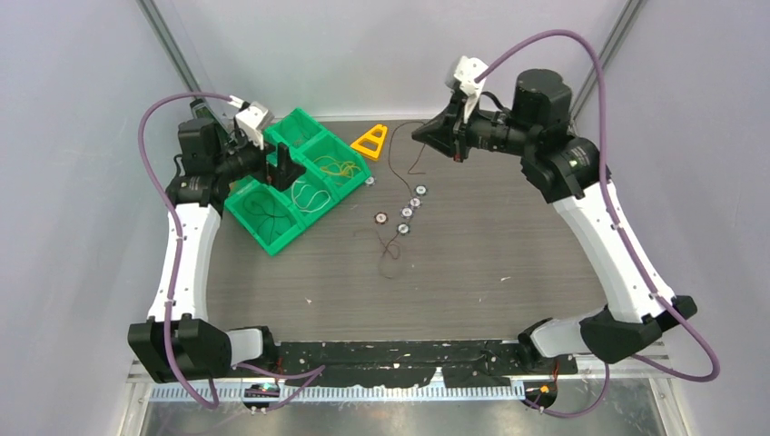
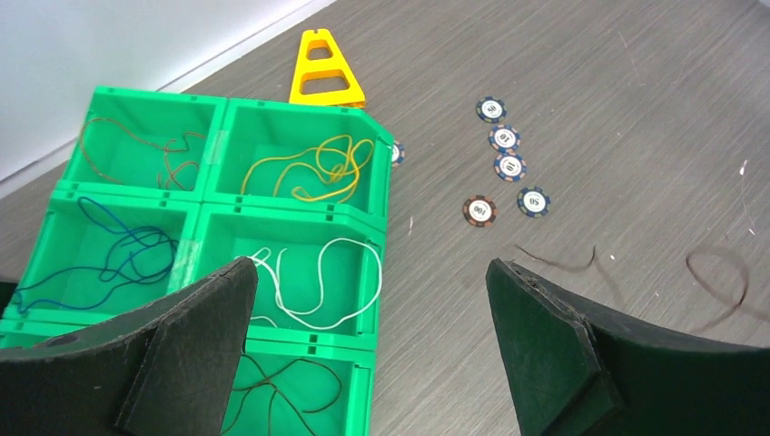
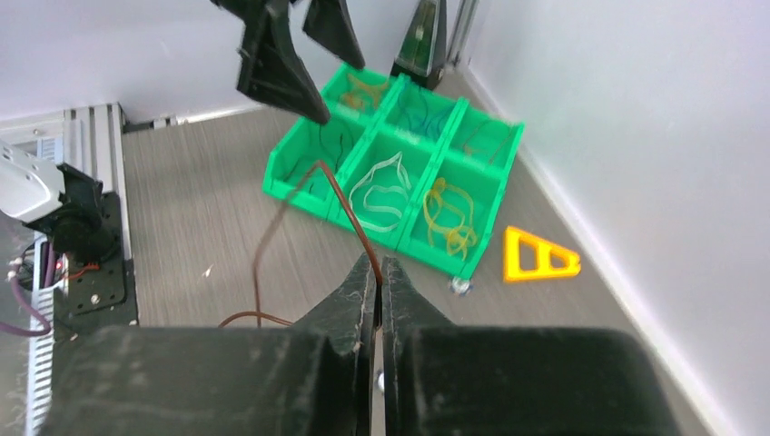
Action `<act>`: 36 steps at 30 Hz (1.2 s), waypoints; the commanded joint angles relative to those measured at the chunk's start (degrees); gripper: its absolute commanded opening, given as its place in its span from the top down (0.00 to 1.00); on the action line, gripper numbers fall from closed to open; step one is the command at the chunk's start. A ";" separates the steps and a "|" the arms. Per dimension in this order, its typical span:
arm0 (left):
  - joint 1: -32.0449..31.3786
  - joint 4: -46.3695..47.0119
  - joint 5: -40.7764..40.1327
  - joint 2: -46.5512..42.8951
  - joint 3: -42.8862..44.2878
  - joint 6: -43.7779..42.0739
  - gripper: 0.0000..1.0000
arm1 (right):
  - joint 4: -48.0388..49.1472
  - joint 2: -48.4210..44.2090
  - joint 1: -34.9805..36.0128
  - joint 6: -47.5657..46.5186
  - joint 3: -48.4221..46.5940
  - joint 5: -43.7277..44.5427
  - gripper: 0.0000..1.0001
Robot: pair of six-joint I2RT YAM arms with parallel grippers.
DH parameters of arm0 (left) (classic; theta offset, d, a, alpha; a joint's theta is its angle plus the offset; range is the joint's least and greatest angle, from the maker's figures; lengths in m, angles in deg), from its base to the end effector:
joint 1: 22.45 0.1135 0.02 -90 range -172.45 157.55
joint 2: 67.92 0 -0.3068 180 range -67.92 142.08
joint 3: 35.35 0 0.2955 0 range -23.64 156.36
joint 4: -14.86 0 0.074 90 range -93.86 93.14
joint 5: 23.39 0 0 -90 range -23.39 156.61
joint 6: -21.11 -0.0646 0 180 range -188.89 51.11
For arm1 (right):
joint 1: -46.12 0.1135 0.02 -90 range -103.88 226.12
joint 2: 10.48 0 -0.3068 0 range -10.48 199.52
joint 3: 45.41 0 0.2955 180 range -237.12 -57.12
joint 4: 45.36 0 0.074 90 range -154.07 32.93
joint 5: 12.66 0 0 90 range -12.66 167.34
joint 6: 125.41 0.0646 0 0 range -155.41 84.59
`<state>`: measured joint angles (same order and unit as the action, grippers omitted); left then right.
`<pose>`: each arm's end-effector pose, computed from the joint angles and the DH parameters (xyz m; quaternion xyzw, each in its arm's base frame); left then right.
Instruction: Untangle the cables
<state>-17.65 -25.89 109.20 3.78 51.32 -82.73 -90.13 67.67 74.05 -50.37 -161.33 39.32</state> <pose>0.3211 -0.0169 0.4282 0.2546 0.7715 -0.2233 0.5385 0.2593 0.1825 0.5795 -0.4598 0.5802 0.3132 0.5949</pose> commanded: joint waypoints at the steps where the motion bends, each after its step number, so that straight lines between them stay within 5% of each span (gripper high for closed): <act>1: -0.15 2.88 3.78 -1.94 -2.15 -1.32 0.00 | 0.15 2.96 0.02 2.69 4.70 1.87 0.95; 5: -1.03 -1.04 6.12 -2.20 -4.29 -5.41 0.01 | -5.15 7.42 0.03 0.09 9.63 0.85 0.95; 11: -9.03 -12.24 8.05 -3.13 -9.11 -17.72 0.00 | -18.00 14.43 -0.02 -15.70 16.71 2.18 0.95; 15: -11.57 -12.30 8.69 -2.89 -12.08 -16.76 0.00 | -22.16 16.35 -0.09 -22.25 23.91 7.23 0.95; 17: -12.23 -12.50 9.75 -2.11 -12.58 -15.74 0.00 | -23.01 17.33 -0.19 -23.18 25.31 9.74 0.85; 19: -13.99 -13.02 10.02 -1.59 -13.27 -16.38 0.00 | -24.01 18.61 -0.42 -23.34 25.10 11.72 0.58; 25: -27.48 -5.95 0.71 1.23 -15.11 -18.70 0.00 | -27.81 21.58 -7.21 -20.27 19.85 6.27 0.29; 31: -38.28 -2.93 -1.74 12.53 -7.20 -24.09 0.00 | -30.49 23.70 -15.42 -17.24 16.16 3.85 0.23; 36: -40.65 1.10 -0.89 24.11 2.08 -12.36 0.03 | -31.44 23.51 -18.55 -18.75 21.91 11.02 0.20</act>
<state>-57.50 -31.53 108.61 22.52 46.69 -102.43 -118.61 91.58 55.95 -68.43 -142.90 46.00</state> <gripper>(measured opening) 0.992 0.797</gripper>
